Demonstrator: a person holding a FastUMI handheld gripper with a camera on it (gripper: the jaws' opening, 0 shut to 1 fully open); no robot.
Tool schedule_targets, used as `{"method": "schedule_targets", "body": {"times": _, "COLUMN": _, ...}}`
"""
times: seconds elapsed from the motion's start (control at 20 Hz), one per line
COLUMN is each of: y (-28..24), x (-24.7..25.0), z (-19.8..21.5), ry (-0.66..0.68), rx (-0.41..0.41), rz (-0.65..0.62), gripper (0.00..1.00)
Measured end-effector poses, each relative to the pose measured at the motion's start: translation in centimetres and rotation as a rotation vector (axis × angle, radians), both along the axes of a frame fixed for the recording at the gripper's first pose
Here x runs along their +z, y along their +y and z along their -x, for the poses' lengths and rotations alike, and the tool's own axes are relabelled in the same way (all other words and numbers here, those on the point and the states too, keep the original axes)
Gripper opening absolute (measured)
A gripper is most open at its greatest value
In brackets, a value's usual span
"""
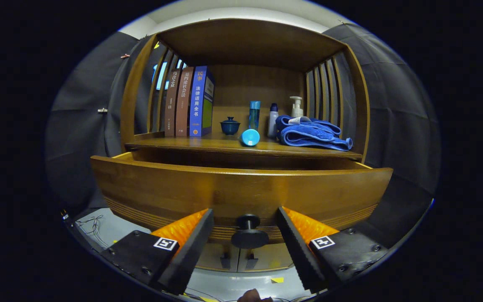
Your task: Pull open the drawer, take out the items inside it, and place them on the countertop above the cabinet.
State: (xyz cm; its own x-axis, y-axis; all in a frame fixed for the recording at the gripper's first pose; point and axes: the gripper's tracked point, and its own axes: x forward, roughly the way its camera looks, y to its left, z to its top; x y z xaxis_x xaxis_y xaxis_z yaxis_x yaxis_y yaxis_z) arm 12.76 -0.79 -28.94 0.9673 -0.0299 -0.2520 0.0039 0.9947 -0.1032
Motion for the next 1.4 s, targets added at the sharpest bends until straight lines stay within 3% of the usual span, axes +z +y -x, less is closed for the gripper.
{"method": "schedule_targets", "body": {"times": 0.5, "y": 0.2, "x": -0.7, "z": -6.8, "ry": -0.011, "rx": -0.011, "rz": 0.015, "gripper": 1.0}}
{"method": "schedule_targets", "body": {"times": 1.05, "y": -0.2, "x": -1.0, "z": -6.8, "ry": 0.0, "rx": -0.03, "rz": 0.03, "gripper": 0.99}}
{"method": "schedule_targets", "body": {"times": 1.4, "y": -0.1, "x": 3.3, "z": -6.6, "ry": -0.058, "rx": -0.024, "rz": 0.044, "gripper": 1.0}}
